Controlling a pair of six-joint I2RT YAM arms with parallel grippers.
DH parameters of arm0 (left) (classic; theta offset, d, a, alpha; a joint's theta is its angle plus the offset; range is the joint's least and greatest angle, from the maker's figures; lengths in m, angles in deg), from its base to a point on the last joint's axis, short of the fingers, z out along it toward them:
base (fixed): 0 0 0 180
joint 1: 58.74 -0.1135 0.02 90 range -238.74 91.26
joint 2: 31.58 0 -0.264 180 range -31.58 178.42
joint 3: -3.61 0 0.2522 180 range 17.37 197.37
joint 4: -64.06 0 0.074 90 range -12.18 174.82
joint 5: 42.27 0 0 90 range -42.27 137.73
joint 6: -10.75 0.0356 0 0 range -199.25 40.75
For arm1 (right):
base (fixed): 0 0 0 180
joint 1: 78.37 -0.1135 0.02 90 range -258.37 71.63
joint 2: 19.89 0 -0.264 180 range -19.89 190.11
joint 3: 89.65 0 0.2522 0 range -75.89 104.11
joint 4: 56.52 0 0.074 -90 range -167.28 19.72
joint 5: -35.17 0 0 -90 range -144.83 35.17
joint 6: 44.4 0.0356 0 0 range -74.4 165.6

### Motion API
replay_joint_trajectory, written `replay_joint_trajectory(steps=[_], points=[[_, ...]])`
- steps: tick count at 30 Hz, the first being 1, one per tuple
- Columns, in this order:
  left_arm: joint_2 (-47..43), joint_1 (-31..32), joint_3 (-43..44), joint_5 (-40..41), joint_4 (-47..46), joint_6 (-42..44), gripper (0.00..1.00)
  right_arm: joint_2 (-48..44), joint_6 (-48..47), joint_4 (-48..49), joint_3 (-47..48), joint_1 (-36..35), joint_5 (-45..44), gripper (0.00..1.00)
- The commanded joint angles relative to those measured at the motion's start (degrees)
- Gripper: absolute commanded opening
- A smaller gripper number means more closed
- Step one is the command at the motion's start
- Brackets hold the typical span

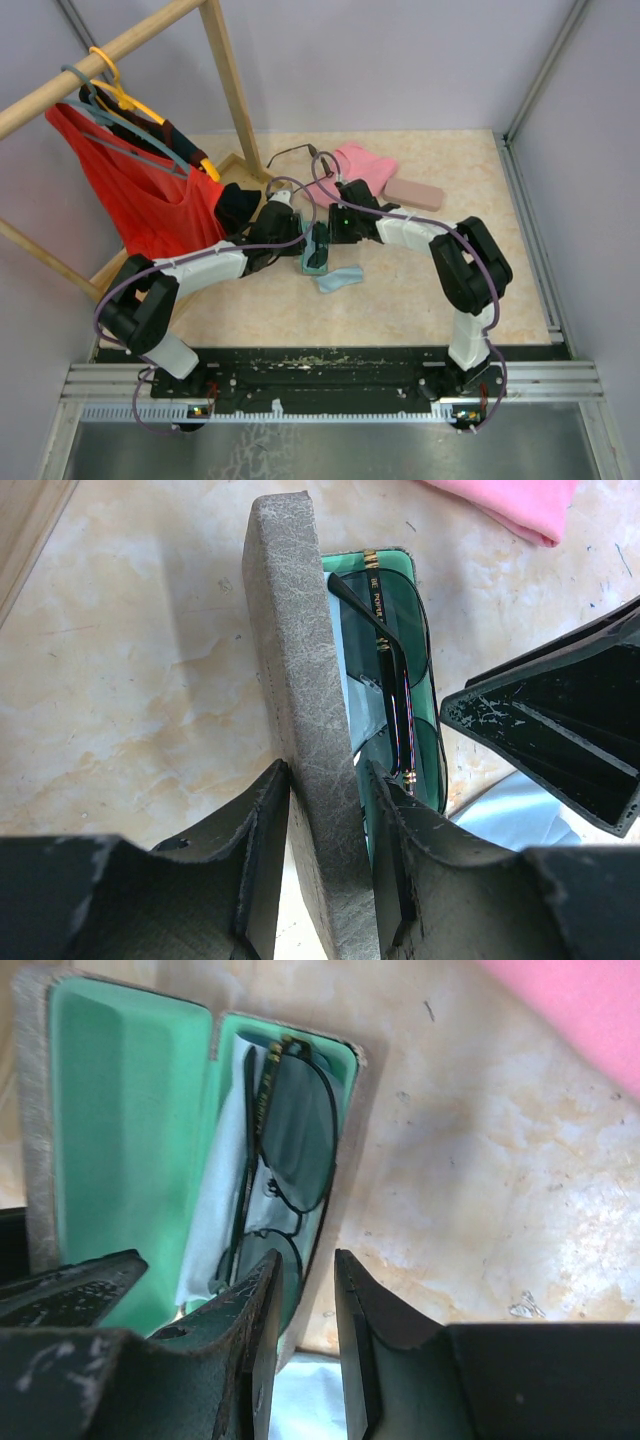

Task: Organize the sunglasses
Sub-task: Adjust the sunglasses in the sunglasses case.

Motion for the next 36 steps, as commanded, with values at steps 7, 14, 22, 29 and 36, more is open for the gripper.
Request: replay_joint_trajectory(steps=[7, 14, 22, 29, 36], points=[[0.3, -0.2, 2.1, -0.6, -0.5, 0.2, 0.42, 0.5, 0.4, 2.3, 3.6, -0.4, 2.1, 0.32], [0.1, -0.2, 1.7, -0.3, -0.6, 0.0, 0.42, 1.7, 1.4, 1.8, 3.4, -0.4, 1.5, 0.35], [0.0, -0.2, 1.7, -0.2, -0.5, 0.0, 0.42, 1.9, 3.0, 3.5, 2.6, -0.4, 3.5, 0.35], [0.0, -0.2, 1.8, -0.3, -0.5, 0.0, 0.42, 2.6, 3.6, 3.3, 2.4, -0.4, 4.1, 0.36], [-0.1, -0.2, 1.6, -0.3, -0.5, 0.0, 0.42, 2.9, 4.3, 3.2, 1.8, -0.3, 3.8, 0.37]])
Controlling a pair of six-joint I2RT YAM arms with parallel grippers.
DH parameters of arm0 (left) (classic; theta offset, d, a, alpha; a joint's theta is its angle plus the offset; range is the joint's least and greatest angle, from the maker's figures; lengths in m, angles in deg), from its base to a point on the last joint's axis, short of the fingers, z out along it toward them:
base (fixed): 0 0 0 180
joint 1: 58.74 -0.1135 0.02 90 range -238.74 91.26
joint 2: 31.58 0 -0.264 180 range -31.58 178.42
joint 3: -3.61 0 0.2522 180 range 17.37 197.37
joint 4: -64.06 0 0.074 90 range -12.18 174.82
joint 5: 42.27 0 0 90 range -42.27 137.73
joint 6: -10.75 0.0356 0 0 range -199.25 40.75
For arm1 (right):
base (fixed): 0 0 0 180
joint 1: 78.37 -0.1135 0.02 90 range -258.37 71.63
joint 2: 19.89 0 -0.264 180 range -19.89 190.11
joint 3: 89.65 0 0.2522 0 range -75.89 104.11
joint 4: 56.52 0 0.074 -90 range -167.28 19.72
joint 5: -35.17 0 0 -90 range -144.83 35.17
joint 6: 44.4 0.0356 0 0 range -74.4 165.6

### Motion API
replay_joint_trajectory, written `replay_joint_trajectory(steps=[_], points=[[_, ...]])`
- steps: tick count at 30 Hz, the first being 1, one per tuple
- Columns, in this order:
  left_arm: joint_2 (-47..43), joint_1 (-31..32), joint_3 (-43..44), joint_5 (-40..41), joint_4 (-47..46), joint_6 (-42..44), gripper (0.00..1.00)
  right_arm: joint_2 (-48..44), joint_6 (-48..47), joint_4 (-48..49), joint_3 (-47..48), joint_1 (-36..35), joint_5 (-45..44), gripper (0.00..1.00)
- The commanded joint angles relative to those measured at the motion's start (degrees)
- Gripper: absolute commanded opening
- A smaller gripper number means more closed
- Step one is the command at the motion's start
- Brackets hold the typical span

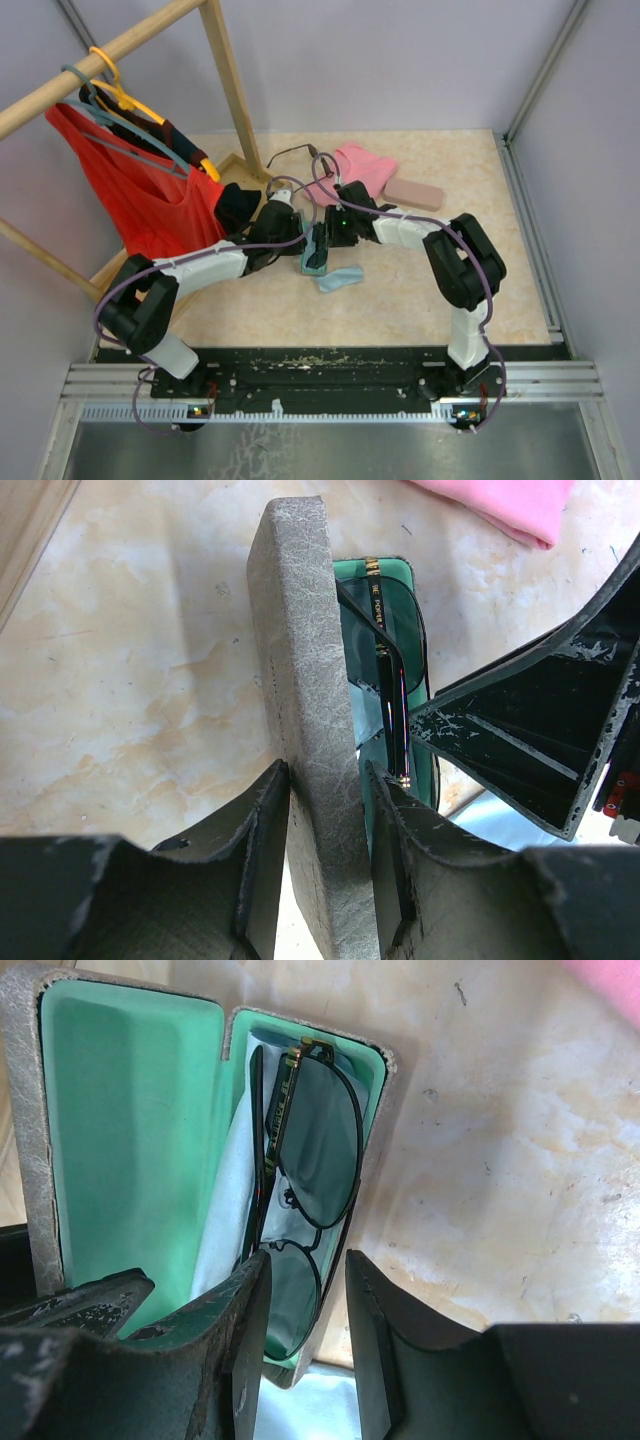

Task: Organize the sunglasses
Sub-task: Adjust the sunglasses in the sunglasses case.

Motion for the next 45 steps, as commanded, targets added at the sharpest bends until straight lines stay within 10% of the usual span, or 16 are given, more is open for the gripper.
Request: replay_joint_trajectory(steps=[1, 45], points=[[-0.1, -0.2, 1.2, -0.3, -0.7, -0.1, 0.42, 0.3, 1.0, 2.6, 0.6, -0.3, 0.9, 0.37], [0.4, -0.2, 1.5, -1.0, -0.9, 0.1, 0.41, 1.4, -0.4, 1.6, 2.6, -0.4, 1.9, 0.1]])
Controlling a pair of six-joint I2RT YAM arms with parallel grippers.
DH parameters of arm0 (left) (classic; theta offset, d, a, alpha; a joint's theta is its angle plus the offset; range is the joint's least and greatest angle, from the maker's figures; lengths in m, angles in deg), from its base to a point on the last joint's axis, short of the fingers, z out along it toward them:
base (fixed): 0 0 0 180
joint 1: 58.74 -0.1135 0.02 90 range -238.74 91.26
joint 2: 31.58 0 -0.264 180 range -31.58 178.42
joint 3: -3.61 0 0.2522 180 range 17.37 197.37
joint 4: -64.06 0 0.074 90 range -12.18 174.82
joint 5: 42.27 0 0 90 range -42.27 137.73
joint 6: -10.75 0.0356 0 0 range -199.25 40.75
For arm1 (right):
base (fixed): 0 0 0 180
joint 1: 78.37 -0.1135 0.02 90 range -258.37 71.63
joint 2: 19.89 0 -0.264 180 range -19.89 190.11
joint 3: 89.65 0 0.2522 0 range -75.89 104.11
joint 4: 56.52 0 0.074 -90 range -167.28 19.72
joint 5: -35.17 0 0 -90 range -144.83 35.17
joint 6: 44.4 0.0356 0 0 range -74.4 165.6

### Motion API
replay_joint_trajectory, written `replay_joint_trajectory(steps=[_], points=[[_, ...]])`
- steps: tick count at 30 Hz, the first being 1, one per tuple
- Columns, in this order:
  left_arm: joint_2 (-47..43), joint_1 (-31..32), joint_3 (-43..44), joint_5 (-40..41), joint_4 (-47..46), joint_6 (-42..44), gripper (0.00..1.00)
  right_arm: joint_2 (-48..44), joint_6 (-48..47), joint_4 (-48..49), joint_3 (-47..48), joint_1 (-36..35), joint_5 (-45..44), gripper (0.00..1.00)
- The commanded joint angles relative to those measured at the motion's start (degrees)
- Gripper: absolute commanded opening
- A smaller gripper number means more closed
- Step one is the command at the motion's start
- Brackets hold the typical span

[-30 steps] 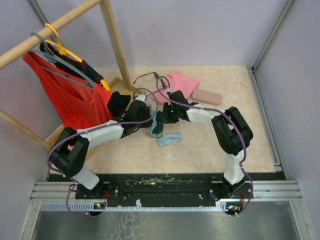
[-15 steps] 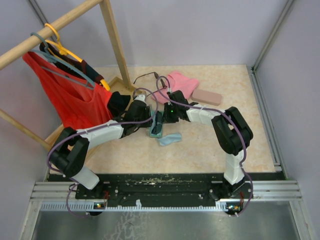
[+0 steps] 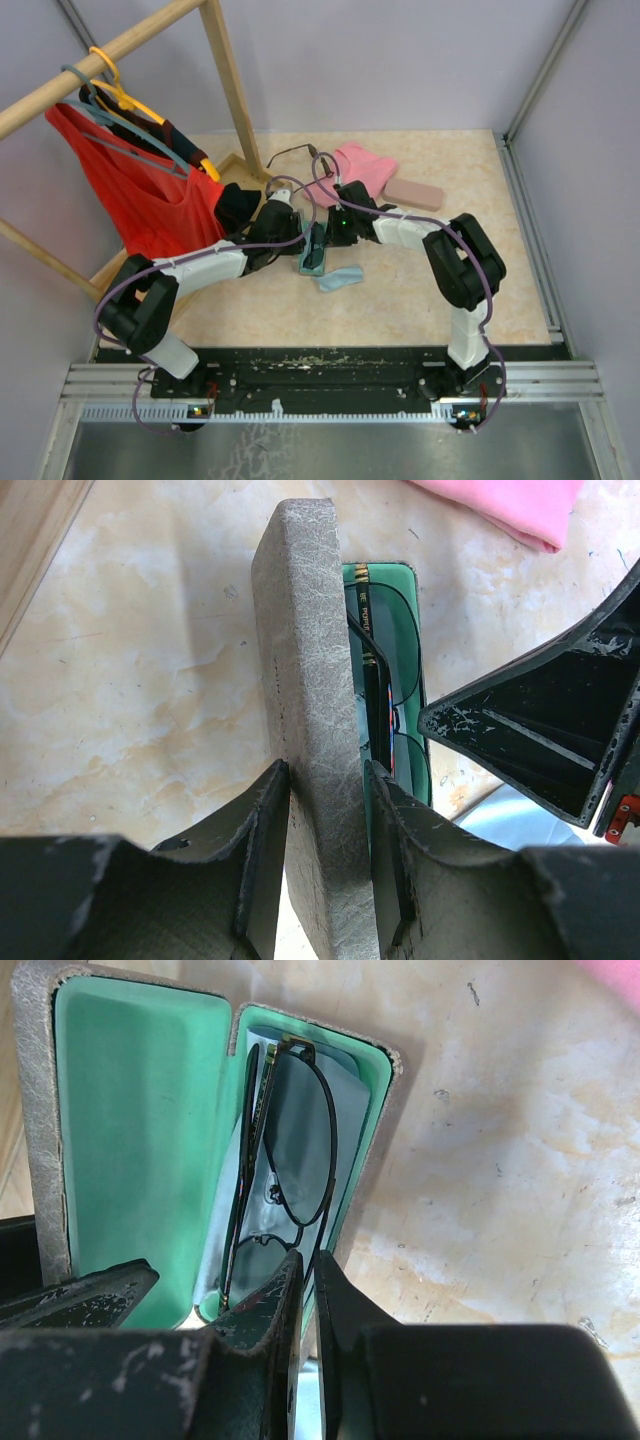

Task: Organize the sunglasses
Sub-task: Adjust the sunglasses in the sunglasses case.

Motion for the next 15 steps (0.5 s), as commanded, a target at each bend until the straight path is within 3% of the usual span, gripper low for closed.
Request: replay_joint_trajectory(steps=[1, 15], points=[[0.5, -0.2, 1.5, -1.1, -1.0, 0.0, 0.41, 1.5, -1.2, 0.9, 2.7, -0.4, 1.0, 0.09], [0.5, -0.2, 1.1, -1.6, -1.2, -0.1, 0.41, 4.1, -3.4, -3.8, 5.6, -1.6, -3.1, 0.09]])
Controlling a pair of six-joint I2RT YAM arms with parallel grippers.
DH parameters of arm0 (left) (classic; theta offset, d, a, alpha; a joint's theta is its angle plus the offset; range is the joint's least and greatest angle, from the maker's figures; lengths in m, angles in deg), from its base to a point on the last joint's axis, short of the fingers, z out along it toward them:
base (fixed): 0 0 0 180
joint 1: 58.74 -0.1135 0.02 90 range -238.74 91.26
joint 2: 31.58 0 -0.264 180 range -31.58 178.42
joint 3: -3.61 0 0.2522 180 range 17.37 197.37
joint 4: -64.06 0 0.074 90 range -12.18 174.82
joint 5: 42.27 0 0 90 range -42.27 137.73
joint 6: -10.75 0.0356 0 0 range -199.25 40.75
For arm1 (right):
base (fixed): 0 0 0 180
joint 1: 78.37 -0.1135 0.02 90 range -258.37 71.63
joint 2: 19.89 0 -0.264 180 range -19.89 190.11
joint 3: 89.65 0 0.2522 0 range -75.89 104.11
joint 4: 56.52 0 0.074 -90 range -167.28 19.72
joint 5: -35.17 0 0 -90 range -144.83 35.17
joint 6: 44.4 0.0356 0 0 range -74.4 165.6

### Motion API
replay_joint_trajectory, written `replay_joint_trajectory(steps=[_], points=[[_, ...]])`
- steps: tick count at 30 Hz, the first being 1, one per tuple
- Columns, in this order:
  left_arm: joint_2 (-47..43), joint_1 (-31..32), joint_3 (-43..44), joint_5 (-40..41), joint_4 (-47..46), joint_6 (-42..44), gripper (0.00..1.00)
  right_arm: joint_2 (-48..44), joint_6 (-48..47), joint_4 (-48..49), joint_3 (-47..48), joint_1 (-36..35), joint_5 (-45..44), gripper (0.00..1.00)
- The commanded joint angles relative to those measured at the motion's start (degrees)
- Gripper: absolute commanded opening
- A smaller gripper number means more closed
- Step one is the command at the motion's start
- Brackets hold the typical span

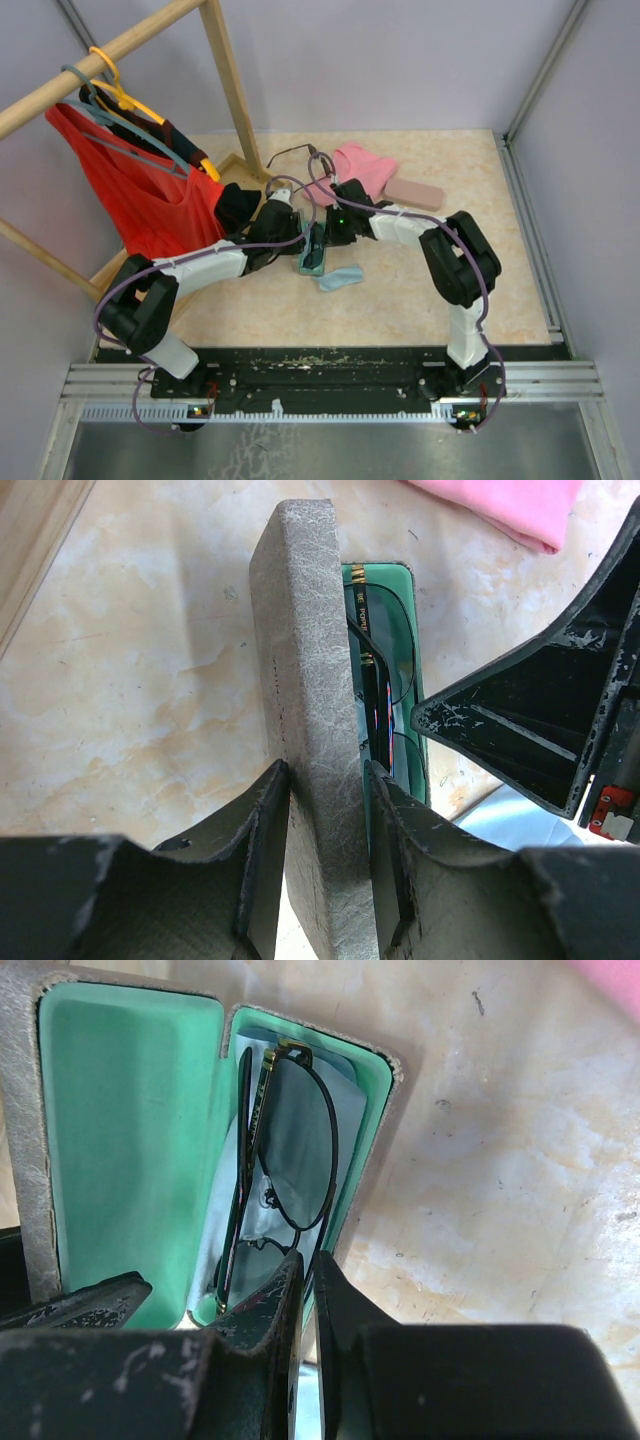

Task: Organize the sunglasses
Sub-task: Adjust the sunglasses in the sunglasses case.

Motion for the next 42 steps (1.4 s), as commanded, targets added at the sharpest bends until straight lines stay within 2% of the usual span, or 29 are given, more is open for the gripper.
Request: replay_joint_trajectory(steps=[1, 15, 22, 35, 42], points=[[0.4, -0.1, 1.0, -1.2, -1.2, -0.2, 0.41, 2.5, -2.3, -2.1, 3.6, -1.7, -3.7, 0.09], [0.1, -0.1, 0.8, -1.0, -1.2, -0.2, 0.41, 3.8, -4.9, -8.0, 7.3, -4.2, -11.1, 0.11], [-0.5, -0.1, 0.5, -0.2, -0.8, -0.1, 0.41, -0.8, -3.4, -1.0, 4.1, -4.2, -6.2, 0.15], [-1.0, -0.1, 0.8, 0.9, -0.1, 0.0, 0.41, -3.6, -4.5, -4.3, 5.5, -4.3, -9.5, 0.32], [-0.9, -0.1, 1.0, 0.9, 0.0, 0.1, 0.41, -4.1, -4.6, -4.7, 4.6, -4.1, -12.1, 0.34]])
